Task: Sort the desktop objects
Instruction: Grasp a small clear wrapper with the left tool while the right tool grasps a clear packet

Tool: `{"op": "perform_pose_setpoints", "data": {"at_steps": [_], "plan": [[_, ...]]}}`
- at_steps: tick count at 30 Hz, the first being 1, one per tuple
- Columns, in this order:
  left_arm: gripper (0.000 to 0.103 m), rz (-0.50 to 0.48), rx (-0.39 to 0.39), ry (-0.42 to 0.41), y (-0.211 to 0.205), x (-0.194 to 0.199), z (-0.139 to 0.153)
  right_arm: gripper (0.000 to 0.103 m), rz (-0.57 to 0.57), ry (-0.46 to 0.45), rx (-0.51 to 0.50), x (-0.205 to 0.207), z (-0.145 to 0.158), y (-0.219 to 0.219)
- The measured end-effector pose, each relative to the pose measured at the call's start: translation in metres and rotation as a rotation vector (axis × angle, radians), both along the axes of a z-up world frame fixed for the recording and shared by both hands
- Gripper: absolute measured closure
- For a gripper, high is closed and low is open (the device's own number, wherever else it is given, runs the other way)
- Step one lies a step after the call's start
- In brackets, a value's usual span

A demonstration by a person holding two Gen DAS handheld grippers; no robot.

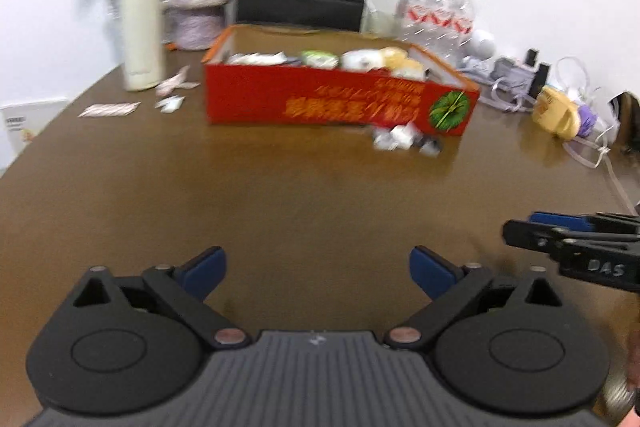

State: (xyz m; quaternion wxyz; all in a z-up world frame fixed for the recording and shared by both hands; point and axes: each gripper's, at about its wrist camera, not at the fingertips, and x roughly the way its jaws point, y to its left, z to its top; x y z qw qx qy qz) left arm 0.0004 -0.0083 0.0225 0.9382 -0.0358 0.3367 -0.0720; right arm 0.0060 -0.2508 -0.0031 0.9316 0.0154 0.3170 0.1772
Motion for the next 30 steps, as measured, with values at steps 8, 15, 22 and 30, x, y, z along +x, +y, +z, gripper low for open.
{"op": "perform_pose_setpoints", "data": {"at_steps": [8, 15, 22, 30], "plan": [[0.021, -0.065, 0.014, -0.045, -0.019, 0.069, 0.005, 0.067, 0.2, -0.093, -0.109, 0.093, 0.004, 0.017], [0.033, -0.077, 0.021, -0.023, -0.028, 0.11, -0.001, 0.083, 0.309, -0.051, -0.17, 0.157, -0.014, 0.03], [0.049, -0.116, -0.02, -0.009, -0.054, 0.141, -0.007, 0.087, 0.274, 0.007, -0.076, 0.162, -0.019, 0.007], [0.08, -0.102, -0.042, 0.037, -0.07, 0.164, -0.021, 0.087, 0.227, 0.023, -0.01, 0.16, -0.02, -0.015]]}}
